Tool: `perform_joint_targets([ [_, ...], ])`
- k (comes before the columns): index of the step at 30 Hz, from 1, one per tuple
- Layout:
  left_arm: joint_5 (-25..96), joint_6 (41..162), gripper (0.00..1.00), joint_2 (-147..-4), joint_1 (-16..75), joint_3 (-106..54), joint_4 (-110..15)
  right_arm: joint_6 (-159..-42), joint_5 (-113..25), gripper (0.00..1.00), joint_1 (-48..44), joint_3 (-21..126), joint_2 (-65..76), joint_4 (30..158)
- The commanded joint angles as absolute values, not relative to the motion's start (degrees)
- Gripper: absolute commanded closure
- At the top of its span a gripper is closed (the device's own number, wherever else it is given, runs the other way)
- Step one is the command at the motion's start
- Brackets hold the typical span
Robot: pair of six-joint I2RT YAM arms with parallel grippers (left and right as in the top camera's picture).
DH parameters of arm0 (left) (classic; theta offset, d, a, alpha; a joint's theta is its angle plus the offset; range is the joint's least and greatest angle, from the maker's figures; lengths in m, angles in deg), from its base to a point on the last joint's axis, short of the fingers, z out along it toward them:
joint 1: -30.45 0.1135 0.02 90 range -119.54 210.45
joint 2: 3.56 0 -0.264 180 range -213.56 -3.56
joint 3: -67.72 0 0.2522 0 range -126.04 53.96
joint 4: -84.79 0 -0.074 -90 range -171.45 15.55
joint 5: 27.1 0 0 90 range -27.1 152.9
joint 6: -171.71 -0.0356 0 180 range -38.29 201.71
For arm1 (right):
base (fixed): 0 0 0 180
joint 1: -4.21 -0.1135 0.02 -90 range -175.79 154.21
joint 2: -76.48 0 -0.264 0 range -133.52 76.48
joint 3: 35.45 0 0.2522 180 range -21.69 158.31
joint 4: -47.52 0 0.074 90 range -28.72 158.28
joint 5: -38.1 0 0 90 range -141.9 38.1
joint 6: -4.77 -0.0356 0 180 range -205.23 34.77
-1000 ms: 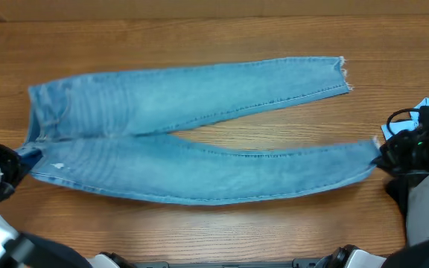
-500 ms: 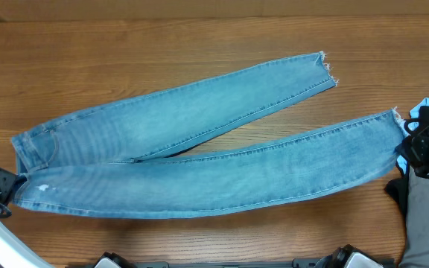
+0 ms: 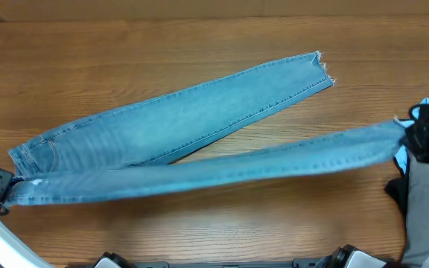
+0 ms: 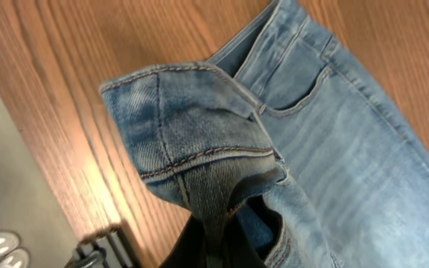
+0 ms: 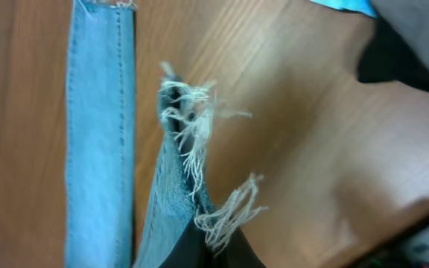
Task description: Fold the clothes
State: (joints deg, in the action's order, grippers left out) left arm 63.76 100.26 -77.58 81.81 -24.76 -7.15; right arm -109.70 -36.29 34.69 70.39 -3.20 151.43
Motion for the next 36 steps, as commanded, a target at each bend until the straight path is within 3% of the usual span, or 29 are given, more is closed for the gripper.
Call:
perform_joint_targets([
  [1,64.72,100.98,0.96,-80.09,81.76,-26.77,-10.27,-114.33,-35.98,0.96,34.10,71.70,-9.28,146.32],
  [7,57.31,96.87,0.96,-88.61,81.65,-26.77,-17.55,-116.65,-29.38,0.96,30.69,71.72,-23.01,136.89],
  [12,55.13,94.12,0.96,-92.04,80.65,-26.77,-16.87,-116.52,-27.44,0.96,29.25,71.72,-29.65,136.20],
  [21,51.28,92.41,0.96,-82.06,80.34,-32.25,-11.67,-110.42,-27.28,0.96,35.04,80.81,-23.79,144.52],
  [30,63.15,97.02,0.96,-74.21,80.34,-36.93,-2.47,-105.13,-28.55,0.96,42.34,92.55,-14.68,158.10],
  [36,66.10,98.53,0.96,-75.11,80.30,-36.89,-2.10,-106.07,-29.99,0.96,41.95,92.26,-14.02,157.02],
])
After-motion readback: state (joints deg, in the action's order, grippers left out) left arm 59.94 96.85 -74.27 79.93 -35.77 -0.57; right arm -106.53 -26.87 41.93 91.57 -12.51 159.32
